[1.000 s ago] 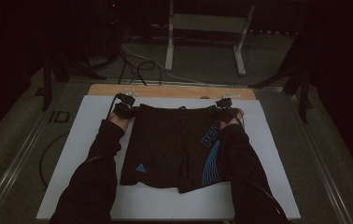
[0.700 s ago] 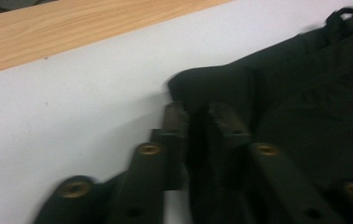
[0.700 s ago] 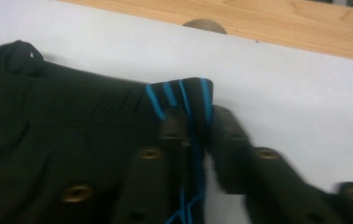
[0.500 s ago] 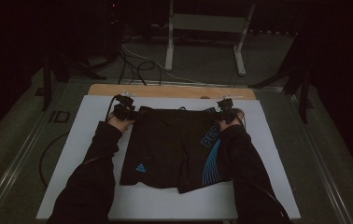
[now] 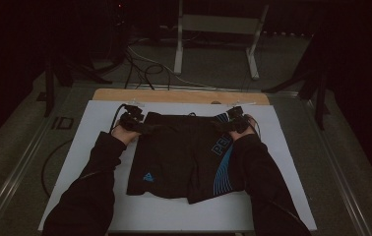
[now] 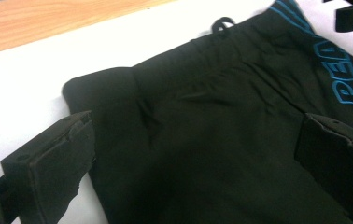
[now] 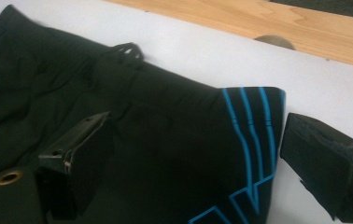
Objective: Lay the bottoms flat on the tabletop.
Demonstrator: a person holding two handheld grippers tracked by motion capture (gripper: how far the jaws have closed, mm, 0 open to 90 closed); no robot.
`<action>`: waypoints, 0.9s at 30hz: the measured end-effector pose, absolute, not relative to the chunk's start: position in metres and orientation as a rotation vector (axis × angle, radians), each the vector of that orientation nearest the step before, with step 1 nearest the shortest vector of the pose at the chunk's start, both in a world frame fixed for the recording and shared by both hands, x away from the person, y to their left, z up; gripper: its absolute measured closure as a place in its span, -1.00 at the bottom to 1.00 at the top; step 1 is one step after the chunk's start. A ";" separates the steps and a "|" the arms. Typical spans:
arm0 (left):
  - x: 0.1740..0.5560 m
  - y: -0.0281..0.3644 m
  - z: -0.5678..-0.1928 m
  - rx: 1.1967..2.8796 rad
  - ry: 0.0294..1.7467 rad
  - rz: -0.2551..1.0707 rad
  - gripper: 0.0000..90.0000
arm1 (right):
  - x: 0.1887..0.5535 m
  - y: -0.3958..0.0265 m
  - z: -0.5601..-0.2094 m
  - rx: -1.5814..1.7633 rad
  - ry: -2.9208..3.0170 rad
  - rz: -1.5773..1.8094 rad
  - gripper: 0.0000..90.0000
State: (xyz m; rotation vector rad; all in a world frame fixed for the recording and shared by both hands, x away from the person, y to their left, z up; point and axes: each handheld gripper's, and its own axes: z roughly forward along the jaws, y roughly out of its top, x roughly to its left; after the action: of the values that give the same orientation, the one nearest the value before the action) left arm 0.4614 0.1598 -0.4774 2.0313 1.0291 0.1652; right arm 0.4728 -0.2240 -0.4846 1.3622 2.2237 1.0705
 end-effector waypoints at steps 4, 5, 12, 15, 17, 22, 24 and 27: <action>0.455 0.159 -0.474 2.047 1.002 0.149 -1.00 | 0.469 -0.222 -0.482 1.349 2.233 1.096 -0.78; 0.454 0.159 -0.473 2.046 0.993 0.144 -1.00 | 0.468 -0.222 -0.481 1.350 2.241 1.111 -0.78; 0.444 0.159 -0.466 2.047 0.952 0.134 -1.00 | 0.461 -0.221 -0.477 1.328 2.264 1.120 -0.78; 0.438 0.158 -0.465 2.054 0.934 0.118 -1.00 | 0.456 -0.220 -0.476 1.298 2.281 1.122 -0.78; 0.433 0.159 -0.463 2.053 0.926 0.112 -1.00 | 0.453 -0.220 -0.475 1.300 2.281 1.141 -0.78; 0.426 0.163 -0.459 2.036 0.922 0.120 -1.00 | 0.446 -0.220 -0.473 1.263 2.298 1.139 -0.78; 0.418 0.167 -0.456 2.028 0.904 0.125 -1.00 | 0.439 -0.220 -0.471 1.226 2.310 1.155 -0.78; 0.410 0.167 -0.454 2.034 0.882 0.119 -1.00 | 0.431 -0.219 -0.470 1.194 2.312 1.168 -0.78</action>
State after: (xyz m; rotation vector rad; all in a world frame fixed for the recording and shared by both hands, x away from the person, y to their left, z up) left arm 0.4096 0.1673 -0.4540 2.0344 0.8821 0.1192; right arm 0.4308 -0.2186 -0.4699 1.1937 2.3120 1.1684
